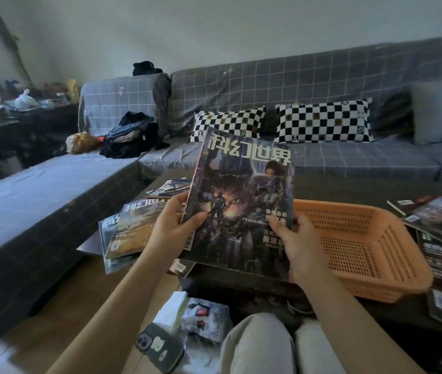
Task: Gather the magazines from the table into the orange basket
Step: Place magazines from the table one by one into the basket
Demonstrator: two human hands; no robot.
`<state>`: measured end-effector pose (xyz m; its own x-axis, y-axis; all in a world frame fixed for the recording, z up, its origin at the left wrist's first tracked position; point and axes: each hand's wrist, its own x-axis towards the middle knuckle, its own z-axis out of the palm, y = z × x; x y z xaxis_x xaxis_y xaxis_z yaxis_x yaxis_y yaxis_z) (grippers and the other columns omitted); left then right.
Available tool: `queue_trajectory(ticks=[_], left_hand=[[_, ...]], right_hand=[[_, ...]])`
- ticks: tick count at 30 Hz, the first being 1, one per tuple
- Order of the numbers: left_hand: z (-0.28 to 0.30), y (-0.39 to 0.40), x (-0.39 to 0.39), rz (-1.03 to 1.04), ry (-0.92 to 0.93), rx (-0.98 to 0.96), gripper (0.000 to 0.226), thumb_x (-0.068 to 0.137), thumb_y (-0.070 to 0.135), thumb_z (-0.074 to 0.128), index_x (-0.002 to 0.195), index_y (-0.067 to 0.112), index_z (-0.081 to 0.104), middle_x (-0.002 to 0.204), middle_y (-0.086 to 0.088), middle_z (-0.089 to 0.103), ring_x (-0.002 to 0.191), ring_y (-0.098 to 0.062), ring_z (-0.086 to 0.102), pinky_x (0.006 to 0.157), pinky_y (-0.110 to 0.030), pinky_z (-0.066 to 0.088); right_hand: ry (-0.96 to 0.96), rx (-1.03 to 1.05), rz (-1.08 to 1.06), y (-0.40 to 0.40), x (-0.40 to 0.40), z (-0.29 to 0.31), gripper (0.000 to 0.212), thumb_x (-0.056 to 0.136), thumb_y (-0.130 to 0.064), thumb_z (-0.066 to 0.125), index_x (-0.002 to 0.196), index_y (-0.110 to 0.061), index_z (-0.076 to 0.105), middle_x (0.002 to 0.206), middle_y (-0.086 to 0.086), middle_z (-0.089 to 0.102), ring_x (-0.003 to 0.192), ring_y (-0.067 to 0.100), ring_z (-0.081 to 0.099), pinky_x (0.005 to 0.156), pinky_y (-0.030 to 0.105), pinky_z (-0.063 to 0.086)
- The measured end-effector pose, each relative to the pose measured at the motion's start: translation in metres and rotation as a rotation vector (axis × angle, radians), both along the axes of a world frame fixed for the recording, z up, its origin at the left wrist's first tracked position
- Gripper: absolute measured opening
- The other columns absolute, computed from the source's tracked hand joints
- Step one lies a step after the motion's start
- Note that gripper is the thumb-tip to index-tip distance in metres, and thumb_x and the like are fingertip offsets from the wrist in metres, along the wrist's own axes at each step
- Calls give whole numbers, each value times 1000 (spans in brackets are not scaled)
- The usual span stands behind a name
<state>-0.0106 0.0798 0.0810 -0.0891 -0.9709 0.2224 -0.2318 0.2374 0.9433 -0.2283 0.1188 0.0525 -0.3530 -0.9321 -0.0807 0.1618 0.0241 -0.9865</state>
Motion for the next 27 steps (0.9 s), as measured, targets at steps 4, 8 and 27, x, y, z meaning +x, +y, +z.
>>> queue_trajectory(ticks=[4,8,27], left_hand=[[-13,-18,-57,-73,37,4,33,87,24,68,114,35,52,110,4,66,88,-10,70,64,-25,58],[-31,-37,-117,-139,81,122,42,88,27,67,126,22,49,115,-4,66,94,-17,70,78,-41,59],[-105,-100,-214,-149,-662,373,26,90,28,62,113,19,54,80,9,58,69,-3,54,52,-21,34]], right_hand=[[81,19,-122,1,-52,0,17,83,-35,67,94,-30,55,97,-3,67,87,16,64,72,38,53],[134,87,-226,-5,-106,-8,26,83,-38,67,103,-27,55,92,-6,66,79,12,63,59,29,47],[649,601,-44,-38,-197,-64,20,87,-28,62,100,-15,54,91,2,65,73,14,59,58,26,42]])
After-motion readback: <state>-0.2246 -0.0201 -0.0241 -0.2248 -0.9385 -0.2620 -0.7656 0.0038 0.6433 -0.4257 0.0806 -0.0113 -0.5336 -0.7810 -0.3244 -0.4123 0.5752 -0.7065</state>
